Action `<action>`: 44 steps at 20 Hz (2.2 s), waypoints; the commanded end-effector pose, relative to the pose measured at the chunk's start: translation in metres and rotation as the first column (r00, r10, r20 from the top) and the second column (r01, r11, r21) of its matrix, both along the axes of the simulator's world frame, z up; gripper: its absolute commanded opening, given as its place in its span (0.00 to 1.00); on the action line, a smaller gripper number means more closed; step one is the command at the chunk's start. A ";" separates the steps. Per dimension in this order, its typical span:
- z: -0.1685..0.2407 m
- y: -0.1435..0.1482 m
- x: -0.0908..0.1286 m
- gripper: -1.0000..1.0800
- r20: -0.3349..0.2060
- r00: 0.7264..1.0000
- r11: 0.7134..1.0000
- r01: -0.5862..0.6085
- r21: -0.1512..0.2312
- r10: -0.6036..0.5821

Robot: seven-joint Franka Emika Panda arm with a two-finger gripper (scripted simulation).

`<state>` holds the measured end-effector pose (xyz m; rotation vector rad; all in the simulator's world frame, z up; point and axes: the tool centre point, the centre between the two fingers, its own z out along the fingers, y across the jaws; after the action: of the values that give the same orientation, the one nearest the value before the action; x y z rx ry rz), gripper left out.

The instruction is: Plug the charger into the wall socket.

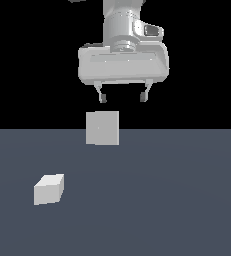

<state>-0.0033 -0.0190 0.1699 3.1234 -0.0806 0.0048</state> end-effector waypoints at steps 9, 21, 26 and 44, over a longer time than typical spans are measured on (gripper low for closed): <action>-0.009 0.011 -0.009 0.96 0.005 1.000 1.000 -0.025 0.002 0.025; -0.059 0.067 -0.059 0.96 0.032 0.987 0.987 -0.160 0.011 0.159; -0.082 0.090 -0.083 0.96 0.044 0.975 0.976 -0.219 0.014 0.219; -0.110 0.114 -0.108 0.96 0.056 0.958 0.960 -0.281 0.015 0.280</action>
<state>-0.1111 0.0946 0.0615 3.1267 0.3650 0.0922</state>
